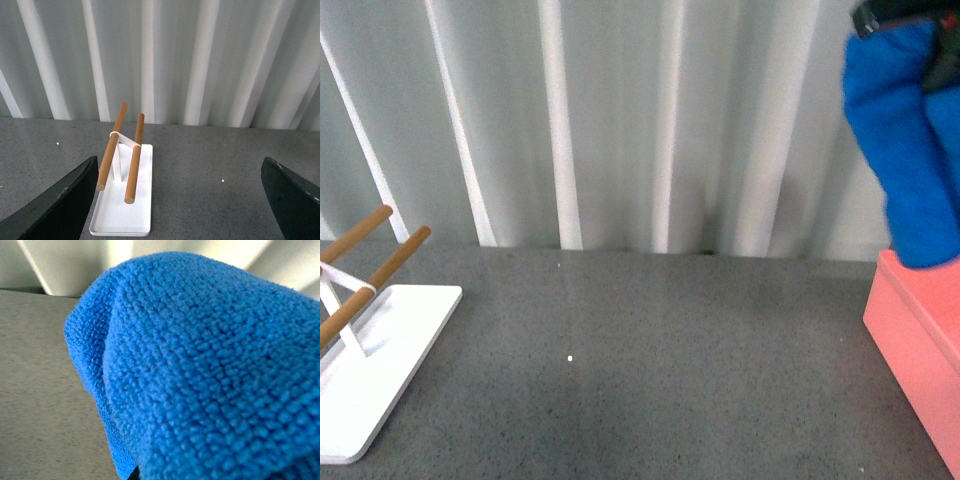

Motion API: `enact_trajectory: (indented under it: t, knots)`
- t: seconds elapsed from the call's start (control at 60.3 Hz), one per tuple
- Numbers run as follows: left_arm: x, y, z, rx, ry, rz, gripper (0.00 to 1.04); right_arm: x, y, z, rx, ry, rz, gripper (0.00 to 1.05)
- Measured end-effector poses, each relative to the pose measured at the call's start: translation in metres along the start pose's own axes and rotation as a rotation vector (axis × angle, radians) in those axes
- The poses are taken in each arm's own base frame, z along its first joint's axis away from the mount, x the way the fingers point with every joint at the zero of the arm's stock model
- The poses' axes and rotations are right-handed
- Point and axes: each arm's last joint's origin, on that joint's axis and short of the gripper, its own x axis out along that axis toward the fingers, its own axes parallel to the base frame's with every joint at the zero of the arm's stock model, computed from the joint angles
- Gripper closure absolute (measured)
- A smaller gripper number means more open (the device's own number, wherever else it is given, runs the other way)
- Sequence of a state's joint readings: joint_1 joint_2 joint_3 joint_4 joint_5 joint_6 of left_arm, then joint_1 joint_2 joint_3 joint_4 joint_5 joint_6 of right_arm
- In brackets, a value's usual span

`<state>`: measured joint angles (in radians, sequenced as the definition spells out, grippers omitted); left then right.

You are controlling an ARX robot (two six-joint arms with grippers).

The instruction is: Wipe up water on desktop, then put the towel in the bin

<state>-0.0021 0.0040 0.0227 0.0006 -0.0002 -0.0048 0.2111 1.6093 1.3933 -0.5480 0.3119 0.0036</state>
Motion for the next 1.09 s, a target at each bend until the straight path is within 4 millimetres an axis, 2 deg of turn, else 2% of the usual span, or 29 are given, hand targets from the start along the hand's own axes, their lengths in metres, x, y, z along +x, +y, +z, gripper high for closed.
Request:
enact_trajectory:
  t: [0.05, 0.232, 0.381, 0.547, 0.796, 0.878, 1.094]
  knots:
    - [0.000, 0.000, 0.000, 0.000, 0.000, 0.000, 0.07, 0.000, -0.009, -0.007, 0.014, 0.016, -0.022, 1.01]
    - [0.000, 0.000, 0.000, 0.000, 0.000, 0.000, 0.07, 0.020, -0.056, -0.059, 0.106, 0.142, -0.065, 1.01]
    - [0.000, 0.000, 0.000, 0.000, 0.000, 0.000, 0.07, 0.029, -0.076, -0.071, 0.151, 0.160, -0.070, 1.01]
    - [0.000, 0.000, 0.000, 0.000, 0.000, 0.000, 0.07, 0.039, -0.089, -0.083, 0.157, 0.175, -0.094, 1.01]
    - [0.000, 0.000, 0.000, 0.000, 0.000, 0.000, 0.07, 0.050, -0.091, -0.097, 0.176, 0.218, -0.077, 1.01]
    - [0.000, 0.000, 0.000, 0.000, 0.000, 0.000, 0.07, 0.050, -0.091, -0.098, 0.178, 0.222, -0.076, 0.91]
    - [0.000, 0.000, 0.000, 0.000, 0.000, 0.000, 0.07, 0.050, -0.091, -0.099, 0.181, 0.223, -0.076, 0.55]
